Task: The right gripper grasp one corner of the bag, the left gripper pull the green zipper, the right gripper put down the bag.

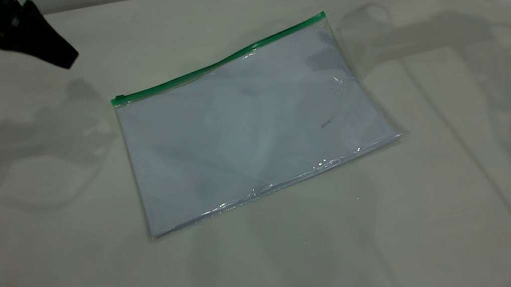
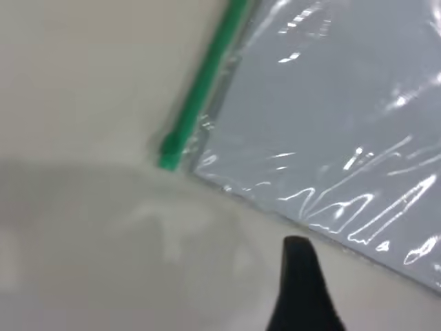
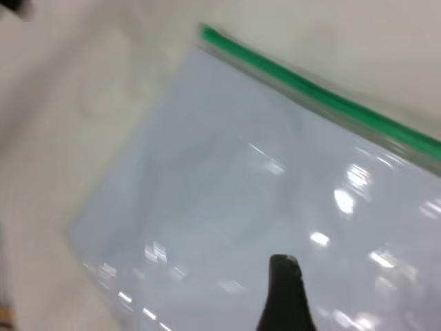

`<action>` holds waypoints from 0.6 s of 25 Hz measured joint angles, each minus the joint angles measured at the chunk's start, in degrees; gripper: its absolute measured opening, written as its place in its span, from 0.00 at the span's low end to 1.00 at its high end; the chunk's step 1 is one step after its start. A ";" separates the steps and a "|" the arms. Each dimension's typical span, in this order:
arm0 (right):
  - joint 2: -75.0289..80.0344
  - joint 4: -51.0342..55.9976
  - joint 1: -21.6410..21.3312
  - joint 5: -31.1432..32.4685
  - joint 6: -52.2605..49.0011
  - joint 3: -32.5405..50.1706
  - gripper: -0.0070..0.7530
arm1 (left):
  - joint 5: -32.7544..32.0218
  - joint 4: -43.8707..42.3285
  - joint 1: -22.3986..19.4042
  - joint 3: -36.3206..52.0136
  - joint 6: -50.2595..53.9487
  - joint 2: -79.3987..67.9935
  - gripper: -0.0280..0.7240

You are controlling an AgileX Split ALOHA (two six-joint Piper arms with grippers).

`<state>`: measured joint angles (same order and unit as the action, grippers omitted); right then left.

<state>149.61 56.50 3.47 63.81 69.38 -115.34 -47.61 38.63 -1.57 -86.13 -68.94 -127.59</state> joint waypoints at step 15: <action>-27.24 -33.48 0.00 6.96 -34.62 -17.80 0.77 | -14.97 -30.19 0.00 -11.39 48.44 24.91 0.82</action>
<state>122.38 23.02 3.47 70.77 34.76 -133.14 -62.58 8.44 -1.57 -97.51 -20.50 -102.67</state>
